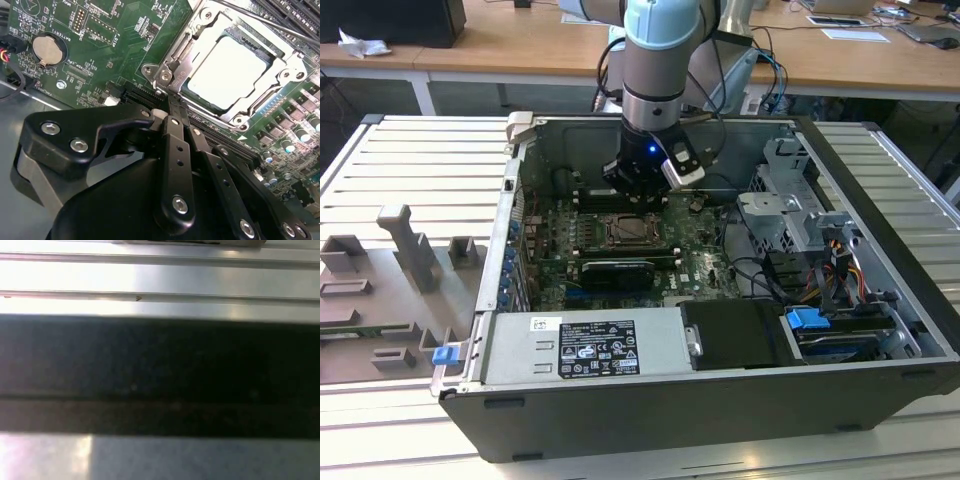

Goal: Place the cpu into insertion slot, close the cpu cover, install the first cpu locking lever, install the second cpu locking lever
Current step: 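Install the first cpu locking lever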

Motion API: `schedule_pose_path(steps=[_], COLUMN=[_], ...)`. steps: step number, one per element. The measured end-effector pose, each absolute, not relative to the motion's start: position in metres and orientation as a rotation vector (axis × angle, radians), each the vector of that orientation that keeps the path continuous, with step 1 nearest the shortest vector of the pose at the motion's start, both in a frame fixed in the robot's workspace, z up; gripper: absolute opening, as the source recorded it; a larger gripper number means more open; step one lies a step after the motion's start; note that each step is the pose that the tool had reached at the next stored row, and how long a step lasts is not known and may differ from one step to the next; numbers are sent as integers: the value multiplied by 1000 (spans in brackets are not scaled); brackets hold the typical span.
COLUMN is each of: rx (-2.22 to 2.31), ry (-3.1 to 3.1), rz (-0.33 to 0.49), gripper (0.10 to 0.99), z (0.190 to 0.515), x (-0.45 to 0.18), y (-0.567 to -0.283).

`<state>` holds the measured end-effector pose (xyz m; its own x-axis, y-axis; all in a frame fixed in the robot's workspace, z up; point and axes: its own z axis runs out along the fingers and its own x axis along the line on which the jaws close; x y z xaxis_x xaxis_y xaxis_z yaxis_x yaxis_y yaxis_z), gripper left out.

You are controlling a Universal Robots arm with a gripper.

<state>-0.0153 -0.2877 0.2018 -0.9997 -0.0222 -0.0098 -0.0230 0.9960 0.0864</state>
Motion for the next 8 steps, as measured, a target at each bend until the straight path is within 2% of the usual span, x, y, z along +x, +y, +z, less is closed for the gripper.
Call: schedule_pose_path(steps=[8], rx=[-35], ry=[3130], rz=[136], gripper=[106], z=[217], x=[-15], y=[-288])
